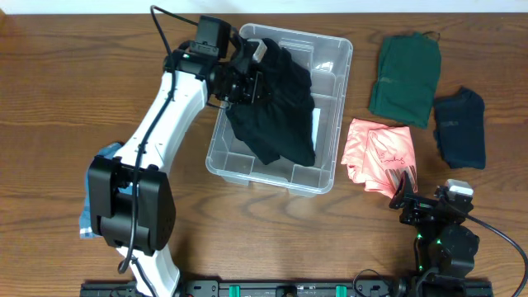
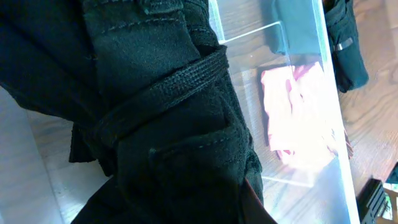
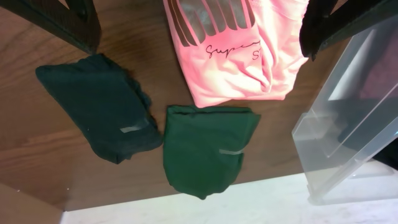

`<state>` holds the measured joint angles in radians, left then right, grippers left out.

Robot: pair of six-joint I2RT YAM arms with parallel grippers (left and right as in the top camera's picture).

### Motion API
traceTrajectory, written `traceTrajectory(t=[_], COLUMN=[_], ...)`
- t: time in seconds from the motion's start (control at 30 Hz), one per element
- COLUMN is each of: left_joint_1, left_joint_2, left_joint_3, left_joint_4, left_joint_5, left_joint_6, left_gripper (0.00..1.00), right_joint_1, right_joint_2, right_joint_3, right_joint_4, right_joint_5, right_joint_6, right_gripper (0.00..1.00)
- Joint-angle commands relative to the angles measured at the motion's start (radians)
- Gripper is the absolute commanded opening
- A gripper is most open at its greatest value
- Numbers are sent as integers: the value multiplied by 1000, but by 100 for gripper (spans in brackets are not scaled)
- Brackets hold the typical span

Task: Pack container
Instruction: 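Lower the black pants into the bin and open the left gripper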

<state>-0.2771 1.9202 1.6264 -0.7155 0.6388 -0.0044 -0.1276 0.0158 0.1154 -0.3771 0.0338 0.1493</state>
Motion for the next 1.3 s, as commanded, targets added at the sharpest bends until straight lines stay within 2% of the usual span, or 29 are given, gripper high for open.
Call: traceTrajectory(t=[0.0,0.1,0.33,0.57,0.7,0.73,0.8,0.83,0.87,0.97,1.27], left_joint_1=[-39,-70,-106,-106,-106,-106,-106,-106,-104,-96,-89], left_joint_2=[-33,-41,-63,-51,-51,-51,-51,-52,-56,-81,-212], left_joint_3=[19,19,18,15,15,15,15,15,16,27,48], left_joint_4=[36,80,148,56,43,43,42,39,35,8,-55], left_joint_5=[45,110,107,-60,-76,-76,-76,-76,-84,-144,-274], left_joint_6=[-61,-76,-91,-91,-91,-91,-103,-111,-119,-146,-151], left_gripper=[6,6,6,6,13,17,43,68,87,98,98], right_joint_1=[11,11,11,11,11,11,11,11,11,11,11], right_joint_2=[-3,-3,-3,-3,-3,-3,-3,-3,-3,-3,-3], right_joint_3=[-3,-3,-3,-3,-3,-3,-3,-3,-3,-3,-3], right_joint_4=[0,0,0,0,0,0,0,0,0,0,0], right_joint_5=[3,3,3,3,3,3,3,3,3,3,3], right_joint_6=[11,11,11,11,11,11,11,11,11,11,11], right_gripper=[99,99,99,99,99,99,99,99,99,99,99])
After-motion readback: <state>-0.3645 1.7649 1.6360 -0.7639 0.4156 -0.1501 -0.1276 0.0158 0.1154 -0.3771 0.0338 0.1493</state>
